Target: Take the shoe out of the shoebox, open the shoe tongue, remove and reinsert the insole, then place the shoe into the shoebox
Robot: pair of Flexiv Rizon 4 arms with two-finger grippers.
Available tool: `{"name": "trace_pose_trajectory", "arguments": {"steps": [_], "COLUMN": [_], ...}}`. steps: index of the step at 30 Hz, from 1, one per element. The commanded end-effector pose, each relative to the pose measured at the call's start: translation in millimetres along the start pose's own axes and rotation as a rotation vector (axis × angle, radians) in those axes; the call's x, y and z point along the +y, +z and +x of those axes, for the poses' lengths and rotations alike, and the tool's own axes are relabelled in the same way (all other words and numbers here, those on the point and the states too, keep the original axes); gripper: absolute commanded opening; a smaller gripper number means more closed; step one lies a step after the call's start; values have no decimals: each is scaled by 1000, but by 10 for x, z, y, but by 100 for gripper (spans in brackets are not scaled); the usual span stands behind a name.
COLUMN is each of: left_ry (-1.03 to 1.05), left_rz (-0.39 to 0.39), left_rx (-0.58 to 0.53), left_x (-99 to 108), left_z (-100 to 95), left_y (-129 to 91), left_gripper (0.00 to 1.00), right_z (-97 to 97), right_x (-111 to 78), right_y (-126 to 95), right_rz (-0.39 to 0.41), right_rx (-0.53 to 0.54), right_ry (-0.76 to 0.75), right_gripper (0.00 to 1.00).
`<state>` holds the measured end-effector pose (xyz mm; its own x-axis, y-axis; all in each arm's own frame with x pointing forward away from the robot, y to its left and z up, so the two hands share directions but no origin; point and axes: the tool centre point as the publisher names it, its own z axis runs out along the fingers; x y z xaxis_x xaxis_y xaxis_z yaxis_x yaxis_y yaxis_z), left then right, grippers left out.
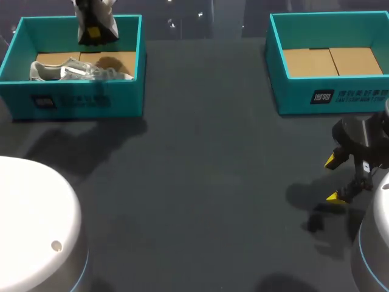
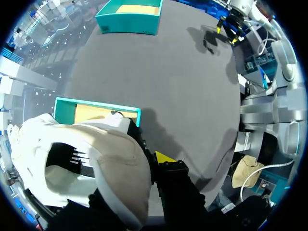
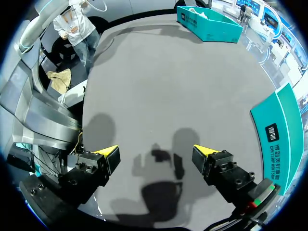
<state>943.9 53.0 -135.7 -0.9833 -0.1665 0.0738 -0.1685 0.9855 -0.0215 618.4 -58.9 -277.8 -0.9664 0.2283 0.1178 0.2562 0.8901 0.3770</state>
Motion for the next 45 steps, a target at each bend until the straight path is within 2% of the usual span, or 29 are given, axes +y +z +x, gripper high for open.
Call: {"name": "trace_pose_trajectory", "arguments": {"steps": [1, 3, 5, 9, 18, 25, 33, 37, 40, 42, 45], "left_ry": [1, 14, 72, 117, 71, 134, 189, 368, 563, 690, 690], "left_rz": [-5, -5, 5, -22, -48, -42, -66, -35, -82, -178, -178], "left_rx": [4, -8, -10, -9, -11, 18, 1, 12, -28, -13, -13], "left_x": [-14, 1, 69, 276, 835, 1178, 1458, 1617, 1746, 1859, 1859], "left_z": [-23, -44, -158, -485, -1208, -1628, -1956, -2056, -2103, -2192, -2192], "left_y": [-24, -16, -13, 1, 84, 104, 218, 203, 219, 225, 225], "left_gripper": [0, 0, 0, 0, 0, 0, 0, 0, 0, 0, 0], "right_z": [11, 11, 11, 11, 11, 11, 11, 11, 11, 11, 11], "right_x": [-1, -1, -1, -1, -1, -1, -1, -1, -1, -1, -1], "right_y": [2, 2, 2, 2, 2, 2, 2, 2, 2, 2, 2], "right_rz": [1, 1, 1, 1, 1, 1, 1, 1, 1, 1, 1], "right_rx": [-2, -2, -2, -2, -2, -2, -2, -2, -2, -2, -2], "right_ry": [0, 0, 0, 0, 0, 0, 0, 0, 0, 0, 0], "right_gripper": [100, 100, 100, 100, 100, 100, 100, 100, 100, 100, 100]}}
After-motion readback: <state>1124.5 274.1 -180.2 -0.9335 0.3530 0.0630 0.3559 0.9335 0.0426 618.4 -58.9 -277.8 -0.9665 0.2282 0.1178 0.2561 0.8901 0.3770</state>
